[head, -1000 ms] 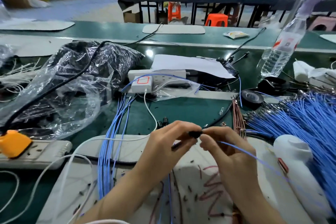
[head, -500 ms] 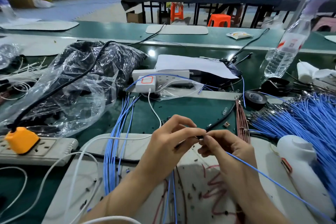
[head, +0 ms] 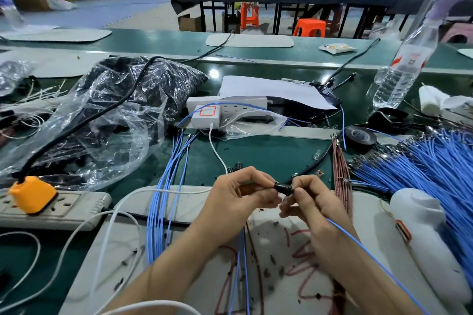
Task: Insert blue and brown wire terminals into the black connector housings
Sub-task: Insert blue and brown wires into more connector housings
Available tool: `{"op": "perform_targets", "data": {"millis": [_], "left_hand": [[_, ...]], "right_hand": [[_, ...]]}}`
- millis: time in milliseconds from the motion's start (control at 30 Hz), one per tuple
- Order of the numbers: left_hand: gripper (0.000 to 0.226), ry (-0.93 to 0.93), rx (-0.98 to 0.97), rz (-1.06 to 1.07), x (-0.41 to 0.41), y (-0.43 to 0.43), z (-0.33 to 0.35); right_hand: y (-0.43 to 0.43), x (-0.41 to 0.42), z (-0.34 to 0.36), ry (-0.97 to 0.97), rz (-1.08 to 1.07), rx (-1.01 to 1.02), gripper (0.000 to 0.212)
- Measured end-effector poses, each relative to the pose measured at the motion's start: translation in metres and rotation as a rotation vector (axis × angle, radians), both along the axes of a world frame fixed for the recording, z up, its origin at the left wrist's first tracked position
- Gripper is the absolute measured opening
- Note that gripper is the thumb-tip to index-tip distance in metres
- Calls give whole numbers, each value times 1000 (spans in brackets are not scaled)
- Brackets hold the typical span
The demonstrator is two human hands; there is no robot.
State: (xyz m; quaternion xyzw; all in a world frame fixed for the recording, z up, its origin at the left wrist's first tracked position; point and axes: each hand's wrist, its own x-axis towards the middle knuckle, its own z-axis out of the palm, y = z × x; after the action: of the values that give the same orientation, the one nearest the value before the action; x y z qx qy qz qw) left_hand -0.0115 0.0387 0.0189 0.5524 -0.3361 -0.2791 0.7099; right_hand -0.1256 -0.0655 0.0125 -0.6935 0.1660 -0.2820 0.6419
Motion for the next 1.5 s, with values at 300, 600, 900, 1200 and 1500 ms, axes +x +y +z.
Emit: {"op": "perform_targets", "data": {"millis": [300, 600, 900, 1200, 1500], "left_hand": [[21, -307, 130, 29, 0, 1, 1], [11, -26, 86, 81, 2, 2, 2], [28, -647, 57, 139, -7, 3, 2], [24, -560, 6, 83, -13, 3, 1], [25, -755, -31, 114, -19, -1, -3]], "right_hand": [[-1, 0, -2, 15, -23, -25, 8], [-10, -2, 9, -156, 32, 582, 16], [-6, 1, 5, -151, 68, 536, 26], [-2, 4, 3, -108, 33, 451, 52], [-3, 3, 2, -17, 4, 401, 28]]}}
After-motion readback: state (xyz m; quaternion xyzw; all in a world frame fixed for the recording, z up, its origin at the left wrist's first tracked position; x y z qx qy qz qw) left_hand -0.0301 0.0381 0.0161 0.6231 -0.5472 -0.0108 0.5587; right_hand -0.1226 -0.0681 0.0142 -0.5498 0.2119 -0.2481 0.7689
